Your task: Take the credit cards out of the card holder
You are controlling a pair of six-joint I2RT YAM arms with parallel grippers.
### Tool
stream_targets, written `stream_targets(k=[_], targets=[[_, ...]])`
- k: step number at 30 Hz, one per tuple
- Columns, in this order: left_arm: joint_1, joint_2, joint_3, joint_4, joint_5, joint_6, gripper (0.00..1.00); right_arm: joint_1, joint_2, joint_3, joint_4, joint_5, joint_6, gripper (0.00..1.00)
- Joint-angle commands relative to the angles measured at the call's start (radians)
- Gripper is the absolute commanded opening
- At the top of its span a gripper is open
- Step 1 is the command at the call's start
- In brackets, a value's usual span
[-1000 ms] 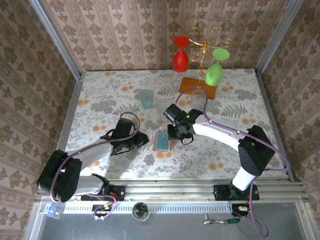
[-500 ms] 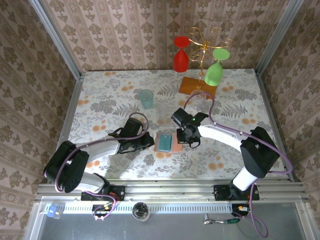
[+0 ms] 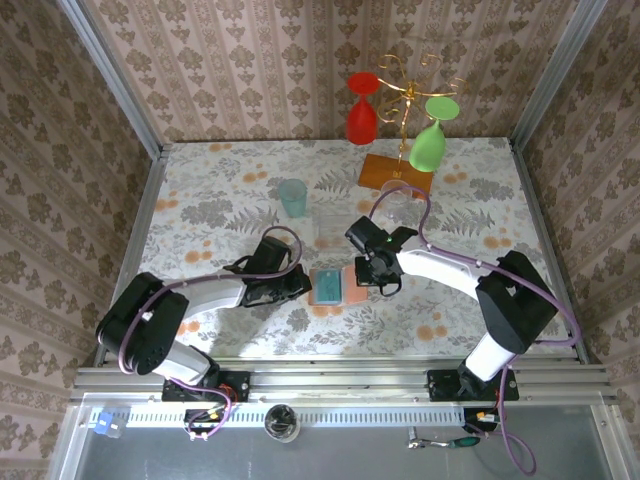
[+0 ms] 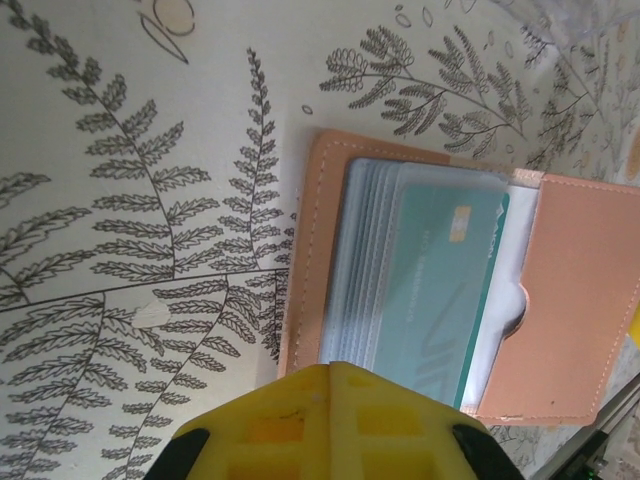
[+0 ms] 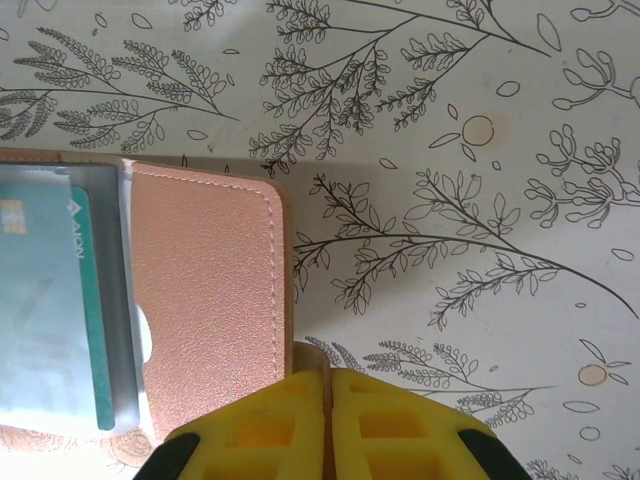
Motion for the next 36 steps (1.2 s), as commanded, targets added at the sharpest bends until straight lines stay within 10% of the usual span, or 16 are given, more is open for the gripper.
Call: stream_targets(k=[1,25,36], targets=[[-0.005,0.01,0.012,0.009,-0.009,-0.013,0.02,-0.003,0.022,-0.022,0.032,-0.009,-0.005,0.07],[0.027,0.051,-0.027,-0.108,-0.043,0.008,0.0,-0.005,0.127,-0.061,0.042,0.082,-0.027,0.07],[0.027,0.041,-0.037,-0.114,-0.06,-0.001,0.0,-0.022,0.087,-0.054,-0.016,0.143,-0.048,0.23]])
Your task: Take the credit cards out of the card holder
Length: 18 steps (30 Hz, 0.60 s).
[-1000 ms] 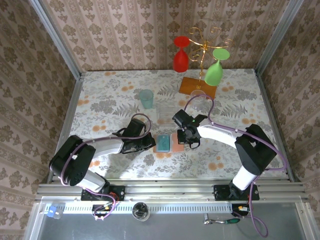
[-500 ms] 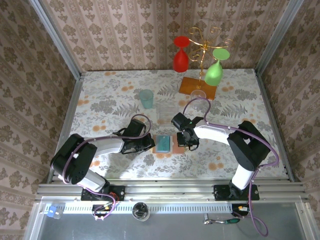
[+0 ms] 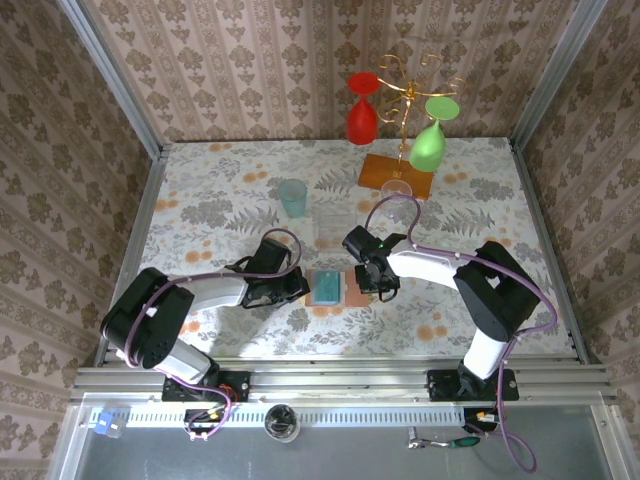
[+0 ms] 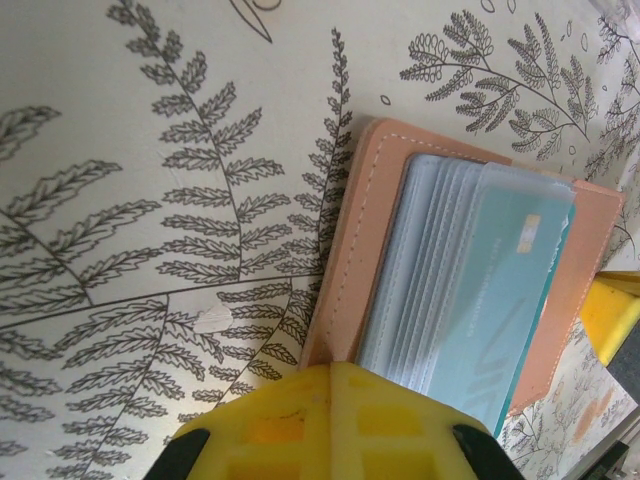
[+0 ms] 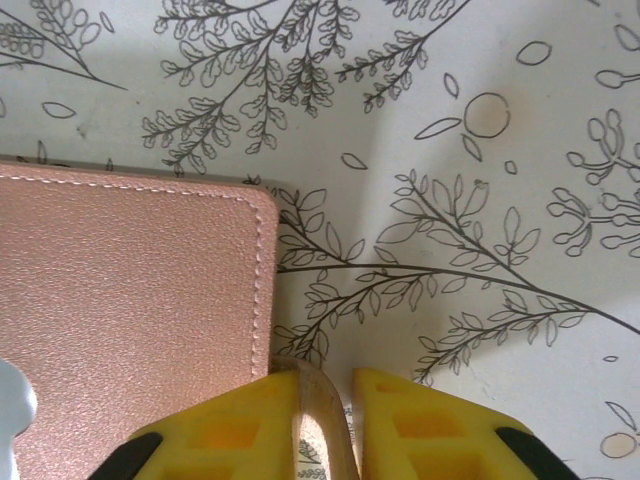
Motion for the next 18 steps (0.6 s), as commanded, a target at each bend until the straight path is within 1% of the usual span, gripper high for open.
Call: stream_targets(k=[1,5,8,18], targets=[[0.012,0.004,-0.033,-0.099,-0.055,0.0,0.0,-0.025,-0.014,-0.011,-0.081,0.094,-0.013,0.24],[0.012,-0.001,-0.035,-0.107,-0.06,-0.002,0.0,-0.047,-0.028,-0.02,-0.096,0.11,-0.011,0.32],[0.012,-0.002,-0.036,-0.108,-0.06,-0.003,0.0,-0.063,-0.036,-0.029,-0.102,0.113,-0.013,0.35],[0.012,-0.013,-0.041,-0.104,-0.065,-0.01,0.0,-0.092,-0.015,-0.051,-0.097,0.088,-0.017,0.37]])
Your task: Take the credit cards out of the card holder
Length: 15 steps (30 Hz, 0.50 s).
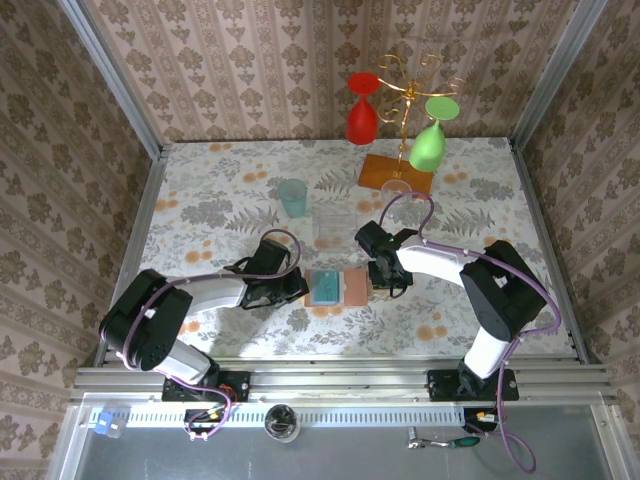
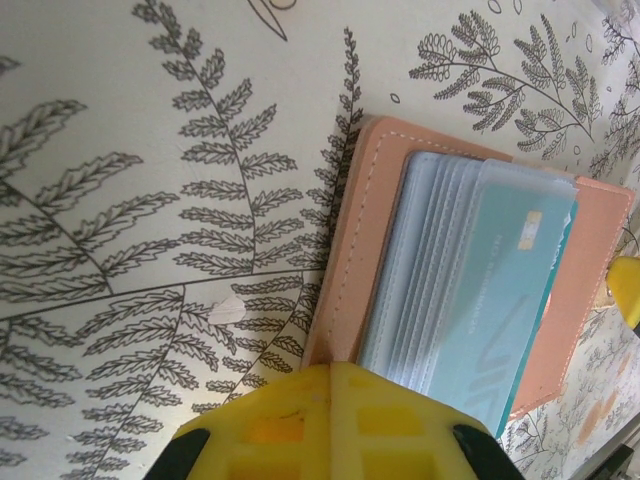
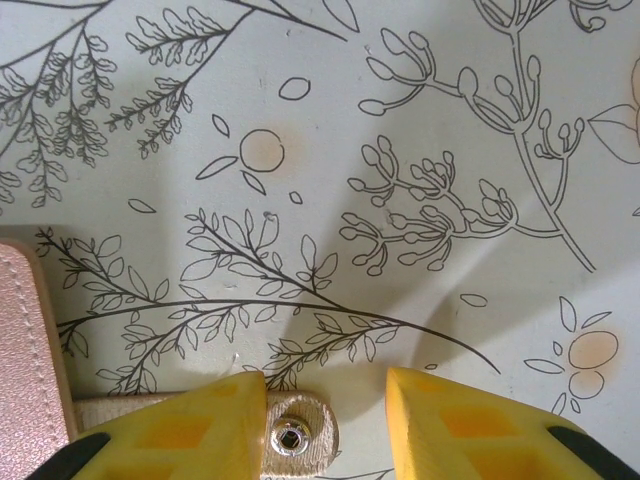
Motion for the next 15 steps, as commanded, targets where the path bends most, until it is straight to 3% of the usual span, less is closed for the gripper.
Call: stream_targets(k=[1,15], targets=[[0.011,0.001,-0.032,-0.099,-0.054,-0.012,0.0,-0.011,0.011,-0.031,-0.049,0.032,0.0,0.37],[0.004,-0.088,-0.026,-0.072,-0.061,-0.017,0.0,-0.025,-0.035,-0.013,-0.055,-0.038,-0.006,0.37]])
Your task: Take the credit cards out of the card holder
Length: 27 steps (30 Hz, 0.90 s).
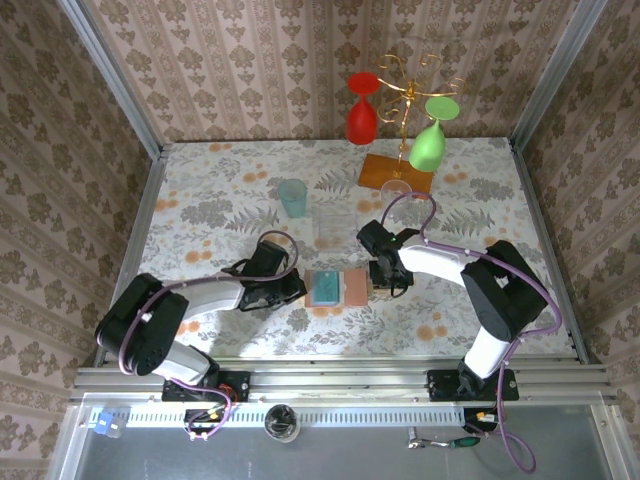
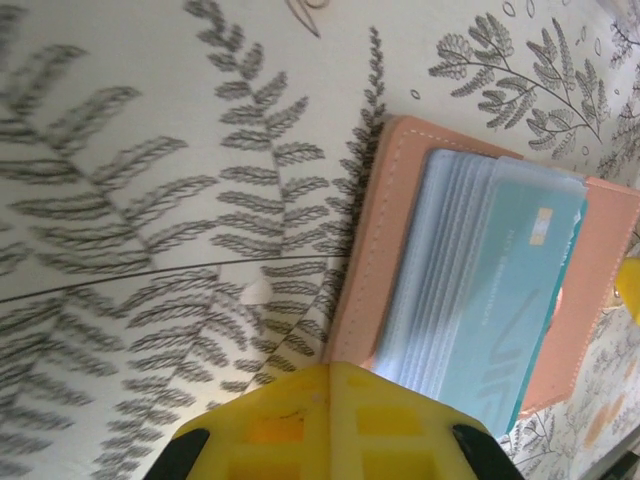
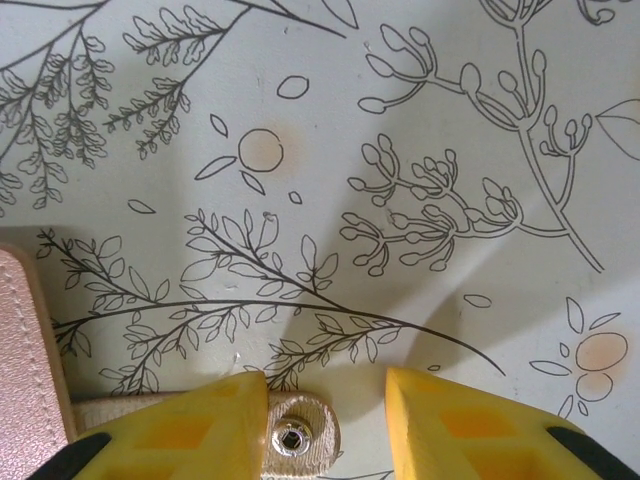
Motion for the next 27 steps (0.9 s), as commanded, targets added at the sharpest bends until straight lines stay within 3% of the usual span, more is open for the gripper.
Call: stream_targets(k=[1,11,21,27], targets=[[0.005,-0.059,0.004,-0.069,-0.046,-0.005,0.01,-0.01,-0.039,-0.003,-0.062,-0.012,-0.004,0.37],[0.013,-0.116,0.058,-0.101,-0.031,0.022,0.03,-0.008,-0.121,0.064,-0.129,-0.014,-0.026,0.38],[-0.022,0.002,0.127,-0.015,0.047,0.054,0.09,0.002,-0.214,0.074,-0.048,-0.195,0.017,0.39],[-0.04,0.073,0.154,0.007,0.071,0.061,0.09,0.019,-0.233,0.083,-0.017,-0.236,0.038,0.39]])
